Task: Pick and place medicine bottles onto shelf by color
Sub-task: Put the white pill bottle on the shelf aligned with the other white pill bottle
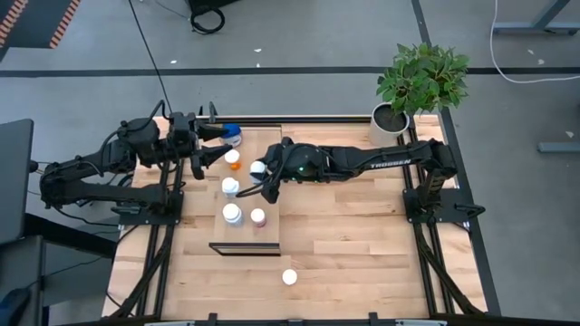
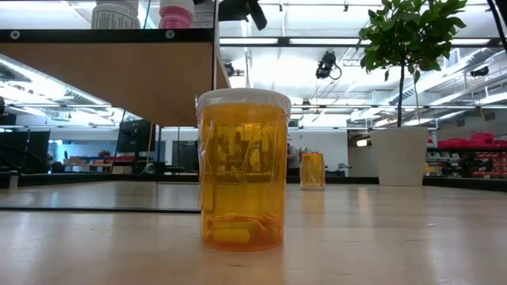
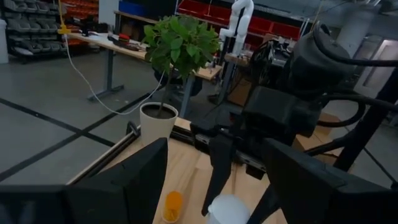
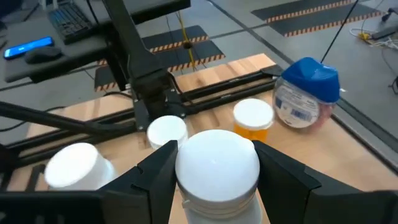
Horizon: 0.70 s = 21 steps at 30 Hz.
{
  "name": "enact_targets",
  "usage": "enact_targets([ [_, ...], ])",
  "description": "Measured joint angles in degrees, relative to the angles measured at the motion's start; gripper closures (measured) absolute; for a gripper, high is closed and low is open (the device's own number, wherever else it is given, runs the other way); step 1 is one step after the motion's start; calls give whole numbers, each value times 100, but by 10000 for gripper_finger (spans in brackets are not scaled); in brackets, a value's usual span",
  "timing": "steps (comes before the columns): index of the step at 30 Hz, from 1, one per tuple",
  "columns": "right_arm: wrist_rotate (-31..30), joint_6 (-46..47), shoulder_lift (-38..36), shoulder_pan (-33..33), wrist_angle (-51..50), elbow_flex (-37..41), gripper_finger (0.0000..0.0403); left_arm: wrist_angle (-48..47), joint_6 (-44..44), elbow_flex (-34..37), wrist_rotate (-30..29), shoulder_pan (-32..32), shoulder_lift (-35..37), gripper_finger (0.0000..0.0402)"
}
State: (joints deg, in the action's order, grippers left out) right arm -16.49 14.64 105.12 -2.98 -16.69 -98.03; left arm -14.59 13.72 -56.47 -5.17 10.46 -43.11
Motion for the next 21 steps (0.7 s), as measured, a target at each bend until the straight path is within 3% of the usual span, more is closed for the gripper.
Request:
enact_targets([
  [12,-93,503,5,-20,1128,935,206,0,16,0,-15,-2,0,134],
  [21,-276,406,0,-20,1107,943,203,0,24,0,-15,-2,0,134],
])
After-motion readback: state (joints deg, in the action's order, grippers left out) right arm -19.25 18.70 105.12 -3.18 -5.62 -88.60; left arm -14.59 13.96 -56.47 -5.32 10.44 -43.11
